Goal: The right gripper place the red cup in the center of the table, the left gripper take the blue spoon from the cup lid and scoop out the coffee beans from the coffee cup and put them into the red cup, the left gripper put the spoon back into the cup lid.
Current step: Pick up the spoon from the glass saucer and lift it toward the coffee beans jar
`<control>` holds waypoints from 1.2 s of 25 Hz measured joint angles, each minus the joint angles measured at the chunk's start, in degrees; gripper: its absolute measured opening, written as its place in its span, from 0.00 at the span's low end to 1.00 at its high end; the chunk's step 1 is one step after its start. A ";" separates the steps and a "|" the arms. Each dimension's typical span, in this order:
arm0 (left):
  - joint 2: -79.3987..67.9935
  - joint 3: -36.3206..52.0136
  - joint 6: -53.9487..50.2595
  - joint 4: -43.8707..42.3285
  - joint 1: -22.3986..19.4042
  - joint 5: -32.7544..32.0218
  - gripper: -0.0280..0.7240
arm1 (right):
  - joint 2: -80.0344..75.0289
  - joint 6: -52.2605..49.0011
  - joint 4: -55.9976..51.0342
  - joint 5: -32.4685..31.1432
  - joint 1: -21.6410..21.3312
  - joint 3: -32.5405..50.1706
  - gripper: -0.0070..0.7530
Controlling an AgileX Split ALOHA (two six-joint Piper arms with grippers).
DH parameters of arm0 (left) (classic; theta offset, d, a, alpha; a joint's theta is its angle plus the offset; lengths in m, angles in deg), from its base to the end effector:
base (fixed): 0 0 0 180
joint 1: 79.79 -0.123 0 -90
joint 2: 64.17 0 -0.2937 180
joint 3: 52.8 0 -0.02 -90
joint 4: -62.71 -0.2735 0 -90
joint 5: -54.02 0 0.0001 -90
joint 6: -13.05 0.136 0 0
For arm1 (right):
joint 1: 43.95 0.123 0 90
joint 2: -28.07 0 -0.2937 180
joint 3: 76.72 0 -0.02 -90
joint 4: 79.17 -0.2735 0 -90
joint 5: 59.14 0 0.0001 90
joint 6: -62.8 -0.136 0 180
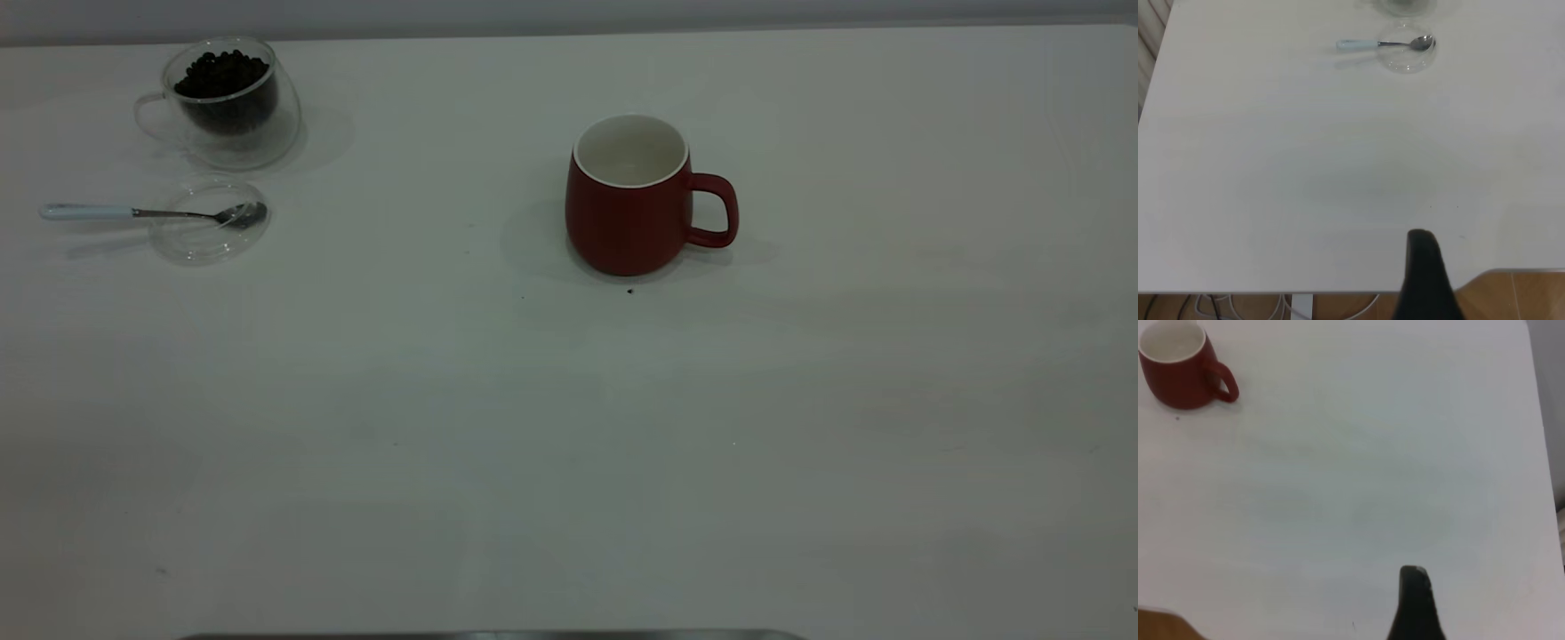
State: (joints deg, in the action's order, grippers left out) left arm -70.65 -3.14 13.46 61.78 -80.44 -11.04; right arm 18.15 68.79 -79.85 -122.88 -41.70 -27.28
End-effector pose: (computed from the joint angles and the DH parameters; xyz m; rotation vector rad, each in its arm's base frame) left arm 0.0404 0.0025 0.2546 -0.0060 2.1154 0.0307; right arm 0.0496 0.0034 0.2558 -0.1549 2.1429 -0.0235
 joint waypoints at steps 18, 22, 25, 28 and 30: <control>0.00 0.00 0.00 0.00 0.00 0.00 0.81 | 3.28 0.63 -1.24 -0.82 -2.60 1.02 0.79; 0.00 0.00 0.00 0.00 0.00 0.00 0.81 | 3.28 0.63 -1.24 -0.82 -2.60 1.08 0.79; 0.00 0.00 0.00 0.00 0.00 0.00 0.81 | 3.28 0.63 -1.31 -0.82 -2.60 1.08 0.79; 0.00 0.00 0.00 0.00 0.00 0.00 0.81 | 3.28 0.63 -1.41 -0.82 -2.60 1.08 0.79; 0.00 0.00 0.00 0.00 0.00 0.00 0.81 | 3.28 0.63 -1.41 -0.82 -2.60 1.08 0.79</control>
State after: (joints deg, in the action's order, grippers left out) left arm -70.65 -3.14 13.46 61.78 -80.44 -11.04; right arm 21.43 69.42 -81.26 -123.70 -44.30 -26.20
